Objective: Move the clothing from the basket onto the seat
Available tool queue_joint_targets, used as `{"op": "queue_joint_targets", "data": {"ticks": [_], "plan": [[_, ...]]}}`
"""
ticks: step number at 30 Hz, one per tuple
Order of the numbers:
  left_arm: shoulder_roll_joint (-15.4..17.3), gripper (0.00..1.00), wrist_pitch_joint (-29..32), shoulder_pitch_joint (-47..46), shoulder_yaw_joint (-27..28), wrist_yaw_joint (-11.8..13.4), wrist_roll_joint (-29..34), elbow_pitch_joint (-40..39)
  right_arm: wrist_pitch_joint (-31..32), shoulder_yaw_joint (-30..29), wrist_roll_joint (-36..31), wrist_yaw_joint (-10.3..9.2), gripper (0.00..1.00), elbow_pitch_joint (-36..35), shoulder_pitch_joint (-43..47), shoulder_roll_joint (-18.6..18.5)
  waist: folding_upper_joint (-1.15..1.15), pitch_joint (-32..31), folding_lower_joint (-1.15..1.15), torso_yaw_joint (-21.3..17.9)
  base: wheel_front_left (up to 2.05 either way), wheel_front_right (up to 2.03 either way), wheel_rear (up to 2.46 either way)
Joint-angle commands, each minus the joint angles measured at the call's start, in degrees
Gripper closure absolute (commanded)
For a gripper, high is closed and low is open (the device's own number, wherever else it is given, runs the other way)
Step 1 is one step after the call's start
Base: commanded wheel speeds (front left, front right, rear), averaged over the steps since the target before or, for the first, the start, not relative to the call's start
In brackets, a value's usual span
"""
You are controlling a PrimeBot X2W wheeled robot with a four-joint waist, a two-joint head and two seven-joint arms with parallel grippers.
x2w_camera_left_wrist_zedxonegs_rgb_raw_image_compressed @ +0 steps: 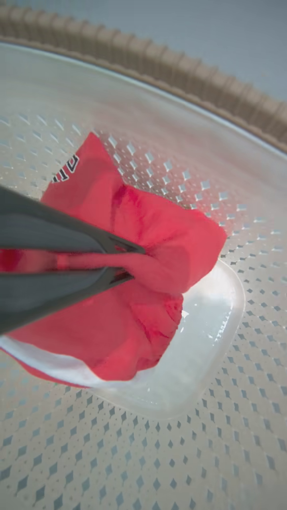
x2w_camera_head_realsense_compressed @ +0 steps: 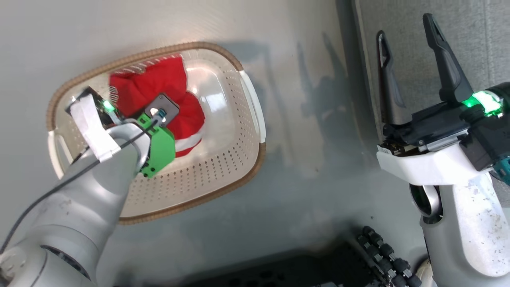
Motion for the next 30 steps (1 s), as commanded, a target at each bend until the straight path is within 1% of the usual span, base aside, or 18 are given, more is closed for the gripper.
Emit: {"op": "queue_joint_targets", "data": {"ticks": [1, 5, 10, 14, 22, 30], "plan": [[-0.3, 1.0, -0.8, 1.3, 0.2, -0.3, -0.8, -0.1, -0.2, -0.2, 0.6, -0.06, 0.0, 0.6, 0.9, -0.1, 0.44, -5.3, -0.01, 1.8, 0.0, 0.0, 0.0], [-1.5, 1.0, -2.4, 3.6, 0.4, -0.6, -1.7, -1.1, -0.2, -0.5, 0.7, -0.06, 0.0, 2.5, 1.9, -0.1, 0.44, -9.9, -0.01, 3.0, 0.0, 0.0, 0.0], [-2.1, 1.0, -3.3, 6.6, 0.7, -0.7, -2.8, -3.7, -0.2, -0.7, 0.8, -0.06, 0.0, 4.6, 3.5, -0.1, 0.44, -15.1, -0.01, 4.4, 0.0, 0.0, 0.0], [-1.7, 1.0, -3.3, 9.3, 2.1, -0.5, -3.8, -8.9, -0.2, -1.3, 0.9, -0.06, 0.0, 6.2, 5.0, -0.1, 0.44, -18.9, -0.01, 5.8, 0.0, 0.0, 0.0], [-0.2, 1.0, -3.3, 15.8, 6.0, 1.2, -4.6, -20.2, -0.2, -2.3, 1.3, -0.06, 0.0, 9.1, 9.0, -0.2, 0.44, -26.8, -0.01, 8.4, 0.0, 0.0, 0.0], [0.9, 1.0, -3.3, 21.8, 11.8, 2.6, -4.9, -31.1, -0.2, -2.0, 2.1, -0.06, 0.0, 11.1, 13.3, -0.2, 0.44, -34.2, -0.01, 10.0, 0.0, 0.0, 0.0]]}}
